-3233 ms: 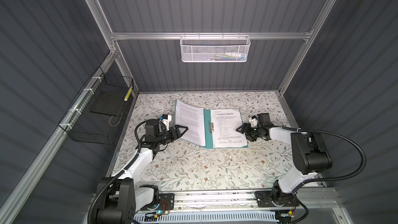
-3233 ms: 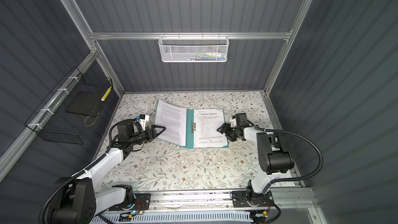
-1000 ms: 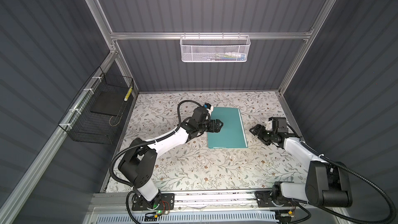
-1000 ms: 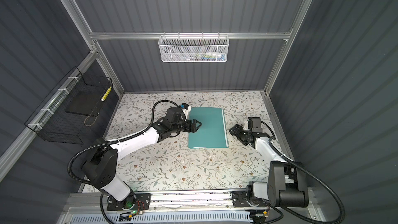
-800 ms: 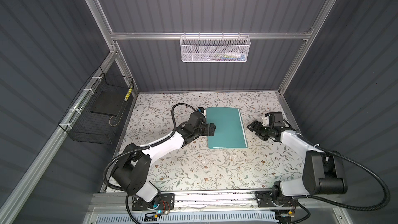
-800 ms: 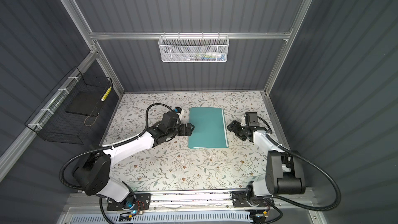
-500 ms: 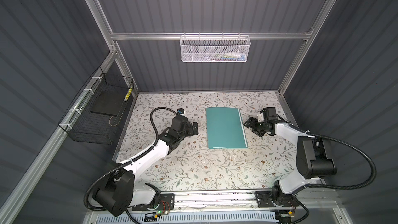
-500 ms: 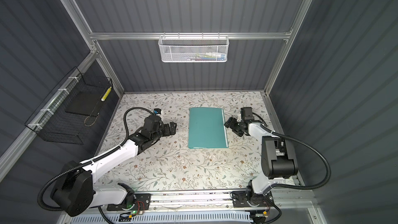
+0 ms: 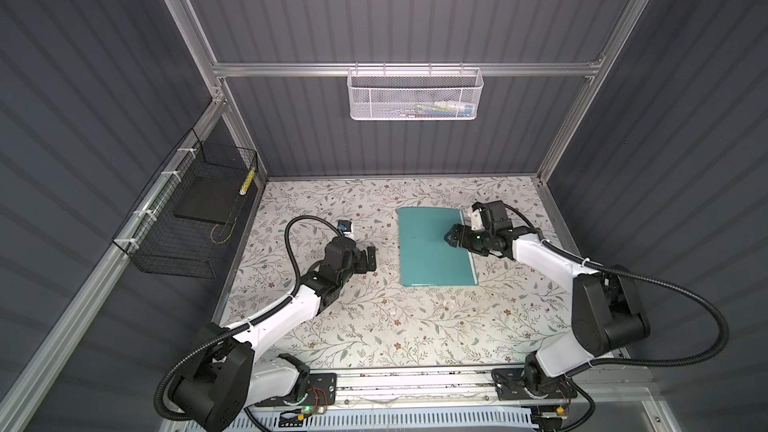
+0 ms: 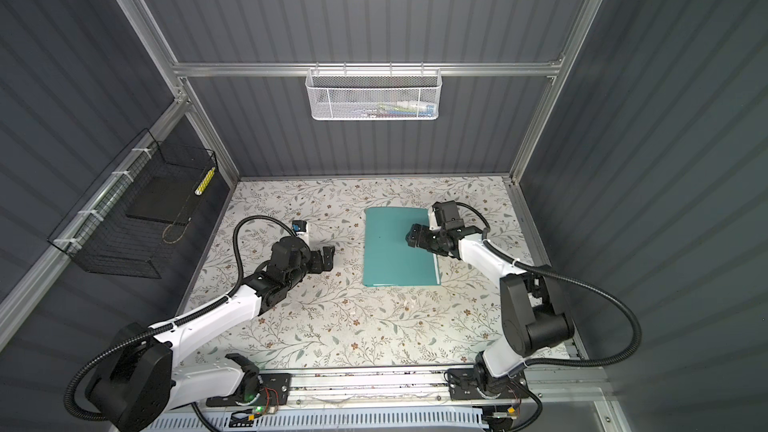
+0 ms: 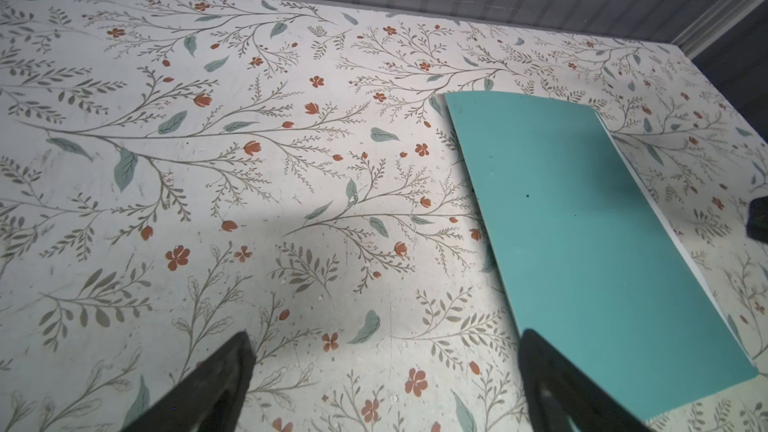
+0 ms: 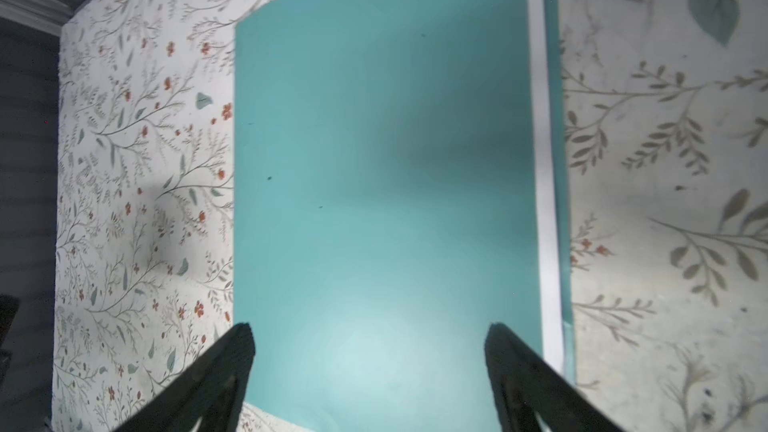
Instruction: Put the files into the folder
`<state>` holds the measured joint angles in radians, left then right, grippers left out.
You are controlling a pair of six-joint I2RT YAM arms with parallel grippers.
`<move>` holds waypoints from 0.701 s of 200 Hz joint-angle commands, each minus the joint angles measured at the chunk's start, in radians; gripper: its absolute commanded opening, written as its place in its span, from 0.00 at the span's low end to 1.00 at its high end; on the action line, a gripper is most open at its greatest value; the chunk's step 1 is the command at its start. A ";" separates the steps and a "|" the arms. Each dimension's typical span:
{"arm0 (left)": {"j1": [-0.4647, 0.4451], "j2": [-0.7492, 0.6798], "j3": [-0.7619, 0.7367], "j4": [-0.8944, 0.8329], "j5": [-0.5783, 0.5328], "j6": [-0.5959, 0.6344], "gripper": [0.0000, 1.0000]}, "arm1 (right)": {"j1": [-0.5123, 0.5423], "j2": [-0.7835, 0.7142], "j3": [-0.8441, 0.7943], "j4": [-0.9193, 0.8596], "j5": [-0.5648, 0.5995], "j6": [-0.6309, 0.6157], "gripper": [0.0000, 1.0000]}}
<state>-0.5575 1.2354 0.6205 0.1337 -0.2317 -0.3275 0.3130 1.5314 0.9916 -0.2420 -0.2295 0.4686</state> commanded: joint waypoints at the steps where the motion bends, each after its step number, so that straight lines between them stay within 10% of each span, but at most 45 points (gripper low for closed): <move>1: -0.005 0.018 -0.001 0.093 -0.006 0.113 1.00 | 0.029 -0.129 -0.054 0.003 0.128 -0.074 0.91; 48: 0.004 -0.055 -0.070 0.146 -0.454 0.257 1.00 | 0.152 -0.484 -0.440 0.553 0.252 -0.230 0.94; 73: 0.061 -0.099 -0.161 0.252 -0.668 0.303 1.00 | 0.150 -0.477 -0.431 0.498 0.312 -0.191 0.95; 105: 0.196 0.114 -0.256 0.639 -0.664 0.423 1.00 | 0.151 -0.420 -0.383 0.427 0.392 -0.225 0.97; 140: 0.323 0.370 -0.236 0.875 -0.423 0.361 0.99 | 0.129 -0.404 -0.404 0.435 0.492 -0.282 0.99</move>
<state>-0.2810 1.4990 0.3603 0.7727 -0.7578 0.0307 0.4625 1.1400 0.5854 0.1772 0.1452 0.2447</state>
